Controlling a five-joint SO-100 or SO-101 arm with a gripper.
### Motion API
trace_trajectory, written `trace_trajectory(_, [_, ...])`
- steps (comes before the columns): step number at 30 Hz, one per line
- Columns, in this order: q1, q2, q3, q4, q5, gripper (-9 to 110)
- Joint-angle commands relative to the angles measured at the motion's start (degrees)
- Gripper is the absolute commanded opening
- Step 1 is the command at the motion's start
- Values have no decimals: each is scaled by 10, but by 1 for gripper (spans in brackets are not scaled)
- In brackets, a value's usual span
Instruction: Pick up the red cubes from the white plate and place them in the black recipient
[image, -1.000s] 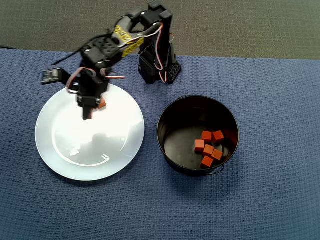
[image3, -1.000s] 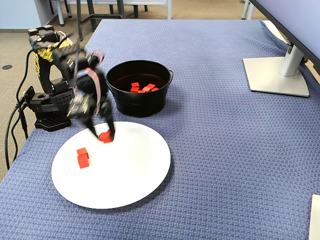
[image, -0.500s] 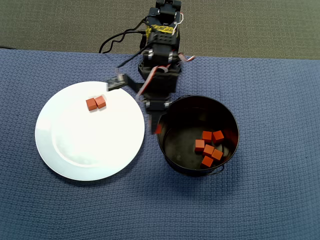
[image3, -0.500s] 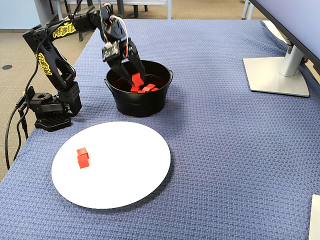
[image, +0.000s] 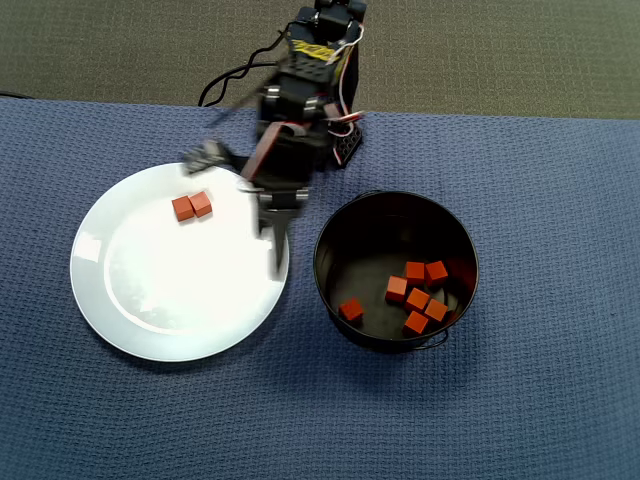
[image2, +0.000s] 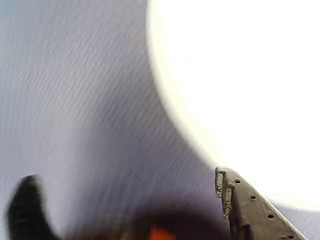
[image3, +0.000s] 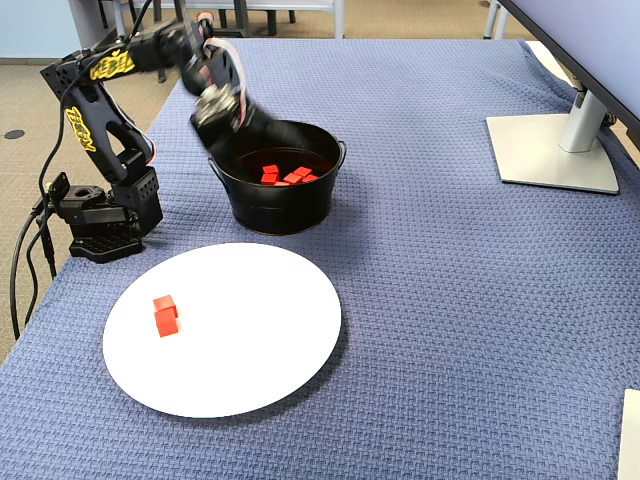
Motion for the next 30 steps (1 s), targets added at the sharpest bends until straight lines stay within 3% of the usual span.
trace_trajectory(1, [116,-13,30,-50,-110,29])
trace_trajectory(7, [238,-68,67,-134,-275,11])
trace_trajectory(16, [352,-156,171,-317,-567,24])
trace_trajectory(30, [369,-200,184,-336,-594,34])
